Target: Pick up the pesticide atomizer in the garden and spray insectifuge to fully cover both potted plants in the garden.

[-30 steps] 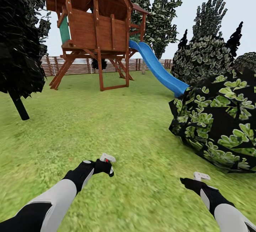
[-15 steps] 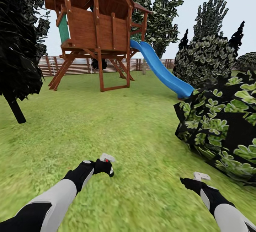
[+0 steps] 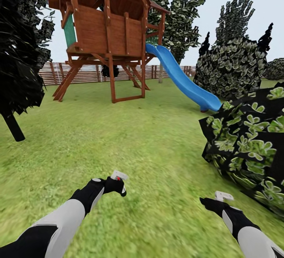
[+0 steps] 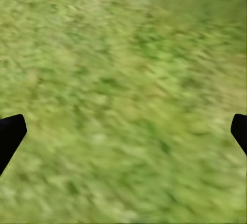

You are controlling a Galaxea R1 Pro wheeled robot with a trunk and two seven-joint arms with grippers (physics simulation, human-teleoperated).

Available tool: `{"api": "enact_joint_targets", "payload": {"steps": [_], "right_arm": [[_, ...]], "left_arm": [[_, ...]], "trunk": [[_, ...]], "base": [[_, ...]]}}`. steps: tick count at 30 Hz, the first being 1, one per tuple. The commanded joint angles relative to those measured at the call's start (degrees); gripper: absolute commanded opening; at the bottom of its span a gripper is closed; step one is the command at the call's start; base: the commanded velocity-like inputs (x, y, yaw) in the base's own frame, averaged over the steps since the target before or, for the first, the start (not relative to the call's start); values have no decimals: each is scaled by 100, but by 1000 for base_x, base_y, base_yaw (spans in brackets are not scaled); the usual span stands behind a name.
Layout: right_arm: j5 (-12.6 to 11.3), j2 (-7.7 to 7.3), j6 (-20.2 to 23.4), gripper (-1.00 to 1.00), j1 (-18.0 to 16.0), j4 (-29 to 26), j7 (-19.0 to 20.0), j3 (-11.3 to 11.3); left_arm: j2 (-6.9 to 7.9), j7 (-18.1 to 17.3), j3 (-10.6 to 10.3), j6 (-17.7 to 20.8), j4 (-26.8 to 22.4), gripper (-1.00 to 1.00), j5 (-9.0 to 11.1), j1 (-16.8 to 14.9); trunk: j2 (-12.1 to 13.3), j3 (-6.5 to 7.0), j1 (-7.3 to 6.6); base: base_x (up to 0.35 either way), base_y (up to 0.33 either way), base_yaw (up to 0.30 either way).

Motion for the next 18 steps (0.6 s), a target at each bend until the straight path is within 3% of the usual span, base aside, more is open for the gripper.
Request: {"api": "enact_joint_targets", "payload": {"steps": [1,18], "right_arm": [[44,5,31,100,-3,-14,42,-49],[44,4,27,100,-2,-14,42,-48]], "left_arm": [[-1,-20,13,41,-12,-100,-11,0],[-1,-21,13,41,-14,-100,-11,0]], "trunk": [[-2,-6,2],[-2,-6,2]], "base": [[336,113,0],[336,113,0]]}}
